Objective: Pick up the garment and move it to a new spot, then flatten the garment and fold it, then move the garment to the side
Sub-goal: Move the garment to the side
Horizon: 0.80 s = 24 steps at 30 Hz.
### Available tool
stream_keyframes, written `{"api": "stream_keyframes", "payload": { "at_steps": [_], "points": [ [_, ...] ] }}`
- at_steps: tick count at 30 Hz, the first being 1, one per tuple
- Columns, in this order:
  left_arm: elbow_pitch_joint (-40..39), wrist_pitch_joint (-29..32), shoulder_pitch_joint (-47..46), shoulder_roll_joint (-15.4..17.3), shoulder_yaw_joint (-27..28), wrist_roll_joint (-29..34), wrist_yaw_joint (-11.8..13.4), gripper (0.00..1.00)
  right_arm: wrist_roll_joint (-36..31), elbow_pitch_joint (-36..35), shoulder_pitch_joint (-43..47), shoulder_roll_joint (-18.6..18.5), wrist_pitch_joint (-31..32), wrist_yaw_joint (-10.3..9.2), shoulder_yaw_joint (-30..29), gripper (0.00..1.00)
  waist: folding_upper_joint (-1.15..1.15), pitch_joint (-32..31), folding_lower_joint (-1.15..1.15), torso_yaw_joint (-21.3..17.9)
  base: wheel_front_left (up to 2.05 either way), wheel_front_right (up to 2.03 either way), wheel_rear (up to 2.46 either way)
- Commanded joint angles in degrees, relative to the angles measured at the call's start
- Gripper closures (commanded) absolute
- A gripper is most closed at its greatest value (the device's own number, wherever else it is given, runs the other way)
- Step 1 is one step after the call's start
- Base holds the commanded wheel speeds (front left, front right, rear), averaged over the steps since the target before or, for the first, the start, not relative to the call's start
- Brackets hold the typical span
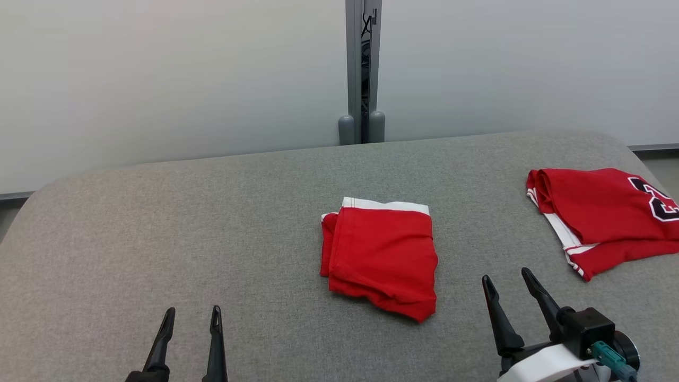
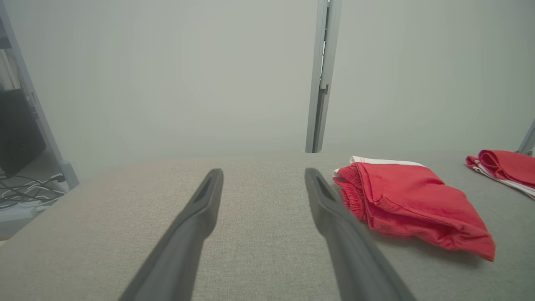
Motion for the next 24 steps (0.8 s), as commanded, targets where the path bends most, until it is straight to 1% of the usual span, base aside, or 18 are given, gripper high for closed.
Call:
{"api": "stream_keyframes", "payload": {
  "at_steps": [1, 6, 14, 17, 20, 24],
  "points": [
    [-0.09, -0.18, 0.18, 0.2, 0.2, 0.4, -0.07, 0.0, -0.33, -0.09, 0.52, -0.17, -0.29, 0.02, -0.21, 0.0, 0.0, 0.08, 0.0, 0.04, 0.0, 0.0, 0.0],
    [0.39, -0.18, -0.32, 0.2, 0.5, 0.82, -0.52, 0.0, -0.16, 0.01, 0.41, 0.11, -0.29, 0.02, -0.25, 0.0, 0.0, 0.3, 0.0, 0.06, 0.0, 0.0, 0.0],
    [0.52, -0.18, -0.69, 0.2, 0.2, 0.92, -0.47, 0.0, 1.04, 1.45, -0.28, 0.64, -0.29, 0.02, 0.1, 0.0, 0.0, 0.76, 0.0, 0.3, 0.0, 0.0, 0.0],
    [0.45, -0.18, -1.08, 0.2, -0.17, 1.12, -0.54, 0.0, 3.05, 3.34, -1.9, 0.71, -0.29, 0.02, 0.59, 0.0, 0.0, 1.33, 0.0, 0.77, 0.0, 0.0, 0.0],
    [0.42, -0.18, -1.42, 0.21, -0.57, 1.23, -0.76, 0.0, 6.9, 6.31, -3.99, 0.9, -0.29, 0.02, 0.86, 0.0, 0.0, 2.1, 0.0, 1.56, 0.0, 0.0, 0.0],
    [0.64, -0.18, -2.17, 0.21, -1.45, 1.45, -1.01, 0.0, 12.78, 12.27, -8.22, 1.0, -0.29, 0.02, 1.5, 0.0, 0.0, 3.12, 0.0, 3.21, 0.0, 0.0, 0.0]
  ]
}}
